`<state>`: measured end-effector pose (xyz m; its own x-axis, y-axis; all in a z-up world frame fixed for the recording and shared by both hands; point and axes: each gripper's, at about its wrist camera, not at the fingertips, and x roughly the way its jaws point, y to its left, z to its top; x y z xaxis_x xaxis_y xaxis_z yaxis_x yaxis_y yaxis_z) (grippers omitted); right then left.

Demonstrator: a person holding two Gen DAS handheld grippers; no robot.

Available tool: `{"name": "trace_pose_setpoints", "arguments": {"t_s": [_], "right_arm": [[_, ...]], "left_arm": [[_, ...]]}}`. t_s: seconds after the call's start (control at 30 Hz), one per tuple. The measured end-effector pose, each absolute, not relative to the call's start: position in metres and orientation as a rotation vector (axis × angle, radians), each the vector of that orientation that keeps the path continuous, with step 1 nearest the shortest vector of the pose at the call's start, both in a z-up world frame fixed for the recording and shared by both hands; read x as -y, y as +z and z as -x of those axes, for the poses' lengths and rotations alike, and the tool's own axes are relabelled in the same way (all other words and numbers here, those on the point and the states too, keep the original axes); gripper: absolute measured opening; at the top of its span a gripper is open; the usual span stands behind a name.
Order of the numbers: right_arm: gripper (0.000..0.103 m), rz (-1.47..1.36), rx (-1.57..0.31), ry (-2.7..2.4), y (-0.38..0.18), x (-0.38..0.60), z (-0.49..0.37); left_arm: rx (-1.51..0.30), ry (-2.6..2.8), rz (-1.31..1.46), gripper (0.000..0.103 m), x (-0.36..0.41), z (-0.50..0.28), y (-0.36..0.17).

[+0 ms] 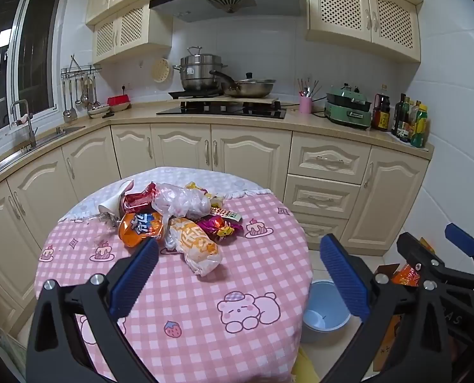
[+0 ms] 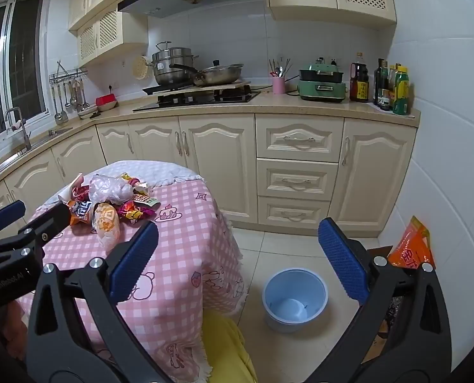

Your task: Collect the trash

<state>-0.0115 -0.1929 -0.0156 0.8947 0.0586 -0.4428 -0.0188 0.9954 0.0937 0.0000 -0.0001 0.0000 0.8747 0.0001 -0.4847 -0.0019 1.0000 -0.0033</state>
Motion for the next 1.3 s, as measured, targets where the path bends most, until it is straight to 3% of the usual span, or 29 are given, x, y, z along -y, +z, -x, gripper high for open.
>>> {"name": "trace_pose_setpoints", "arguments": {"t_s": [1.3], "right_arm": [[0.098, -0.092, -0.455, 0.037, -0.015, 0.195, 0.018]], "left_arm": [[-0.491, -0.009, 0.008, 0.099, 0.007, 0.009, 0.005]]}}
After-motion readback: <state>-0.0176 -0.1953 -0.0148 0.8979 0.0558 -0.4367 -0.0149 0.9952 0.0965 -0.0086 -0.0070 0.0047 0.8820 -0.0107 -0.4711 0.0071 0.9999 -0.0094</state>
